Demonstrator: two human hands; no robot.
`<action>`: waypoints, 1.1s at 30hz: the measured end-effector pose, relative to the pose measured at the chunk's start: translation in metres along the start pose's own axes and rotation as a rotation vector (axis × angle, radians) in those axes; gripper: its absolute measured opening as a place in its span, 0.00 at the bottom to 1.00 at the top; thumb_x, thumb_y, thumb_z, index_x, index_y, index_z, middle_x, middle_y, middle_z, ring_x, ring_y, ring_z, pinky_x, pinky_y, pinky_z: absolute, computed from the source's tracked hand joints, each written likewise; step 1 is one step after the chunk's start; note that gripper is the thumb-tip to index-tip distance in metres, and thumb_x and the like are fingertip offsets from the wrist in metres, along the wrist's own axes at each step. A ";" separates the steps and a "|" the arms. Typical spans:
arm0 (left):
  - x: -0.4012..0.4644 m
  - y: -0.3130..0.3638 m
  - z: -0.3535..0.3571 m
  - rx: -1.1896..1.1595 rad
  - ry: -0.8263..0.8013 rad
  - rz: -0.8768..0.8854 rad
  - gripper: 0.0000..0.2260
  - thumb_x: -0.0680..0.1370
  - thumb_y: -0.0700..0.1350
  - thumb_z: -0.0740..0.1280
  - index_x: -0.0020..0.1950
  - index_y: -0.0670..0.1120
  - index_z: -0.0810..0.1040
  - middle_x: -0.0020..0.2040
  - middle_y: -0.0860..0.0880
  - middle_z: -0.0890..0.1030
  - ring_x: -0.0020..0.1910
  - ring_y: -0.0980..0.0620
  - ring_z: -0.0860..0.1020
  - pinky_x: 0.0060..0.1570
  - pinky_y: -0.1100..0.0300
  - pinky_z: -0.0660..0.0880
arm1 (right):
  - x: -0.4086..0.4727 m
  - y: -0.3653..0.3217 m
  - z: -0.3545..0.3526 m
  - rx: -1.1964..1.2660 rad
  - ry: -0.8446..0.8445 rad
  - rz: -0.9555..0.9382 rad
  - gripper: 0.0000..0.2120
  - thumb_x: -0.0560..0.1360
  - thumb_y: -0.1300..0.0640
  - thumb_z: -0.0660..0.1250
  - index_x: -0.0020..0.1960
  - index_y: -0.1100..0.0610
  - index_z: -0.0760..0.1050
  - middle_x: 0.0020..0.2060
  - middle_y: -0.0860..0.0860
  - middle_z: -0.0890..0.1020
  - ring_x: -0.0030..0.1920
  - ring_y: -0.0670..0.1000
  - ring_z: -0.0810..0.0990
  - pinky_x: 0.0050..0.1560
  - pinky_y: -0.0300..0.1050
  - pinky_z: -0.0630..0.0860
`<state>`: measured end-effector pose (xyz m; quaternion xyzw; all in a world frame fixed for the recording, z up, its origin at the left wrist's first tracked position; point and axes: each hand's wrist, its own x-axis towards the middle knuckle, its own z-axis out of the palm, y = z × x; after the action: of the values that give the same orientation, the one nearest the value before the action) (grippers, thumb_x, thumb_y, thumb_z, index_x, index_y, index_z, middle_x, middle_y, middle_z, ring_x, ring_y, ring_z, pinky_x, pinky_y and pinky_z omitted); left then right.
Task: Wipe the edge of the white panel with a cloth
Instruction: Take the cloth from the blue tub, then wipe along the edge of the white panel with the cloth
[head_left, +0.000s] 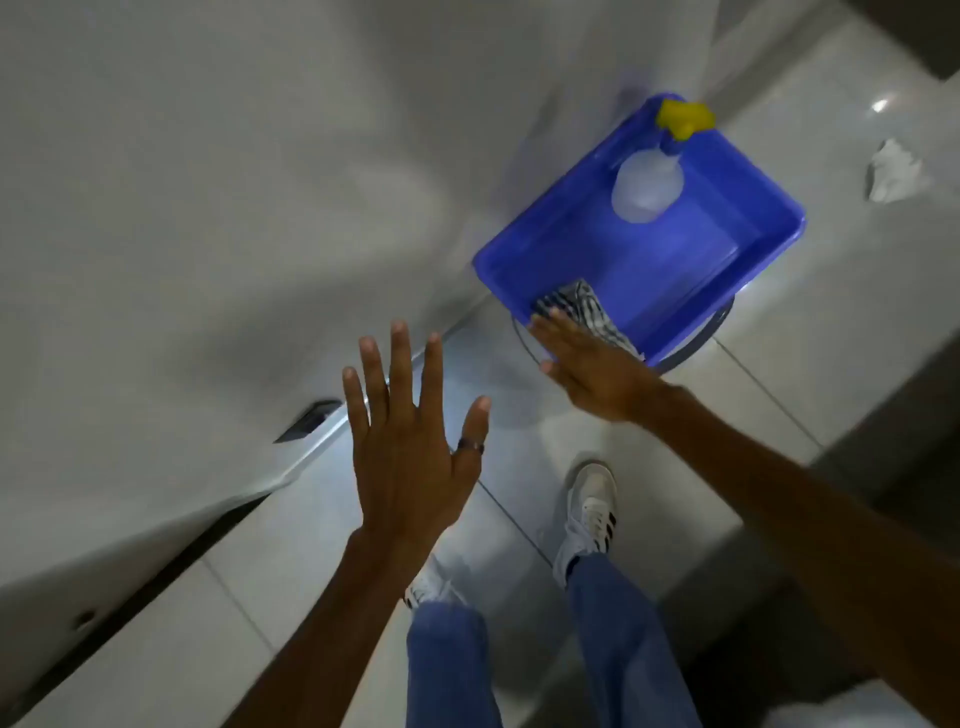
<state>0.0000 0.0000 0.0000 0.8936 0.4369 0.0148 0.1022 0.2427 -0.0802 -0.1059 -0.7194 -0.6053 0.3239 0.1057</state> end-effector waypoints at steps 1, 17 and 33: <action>0.005 0.001 0.020 -0.021 -0.004 0.023 0.38 0.85 0.65 0.59 0.89 0.43 0.63 0.88 0.38 0.55 0.87 0.35 0.49 0.85 0.33 0.53 | 0.013 0.021 0.012 0.014 0.013 -0.004 0.27 0.87 0.51 0.55 0.83 0.58 0.54 0.84 0.56 0.56 0.85 0.55 0.50 0.85 0.53 0.50; -0.032 -0.060 0.099 -0.024 -0.083 0.025 0.34 0.84 0.60 0.62 0.87 0.45 0.67 0.88 0.39 0.56 0.87 0.35 0.51 0.85 0.32 0.53 | 0.075 0.067 0.032 -0.353 0.104 0.135 0.33 0.77 0.67 0.63 0.81 0.56 0.62 0.83 0.58 0.59 0.83 0.66 0.52 0.84 0.62 0.51; 0.018 -0.195 0.233 0.219 0.053 0.348 0.32 0.86 0.59 0.61 0.86 0.42 0.69 0.87 0.35 0.59 0.86 0.35 0.53 0.84 0.34 0.54 | 0.151 -0.059 0.349 0.641 0.582 0.313 0.38 0.79 0.74 0.59 0.81 0.45 0.53 0.76 0.24 0.36 0.83 0.64 0.58 0.71 0.63 0.76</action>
<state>-0.1132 0.0911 -0.2668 0.9606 0.2777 0.0081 -0.0112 -0.0032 -0.0080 -0.3934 -0.7943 -0.3037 0.2914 0.4381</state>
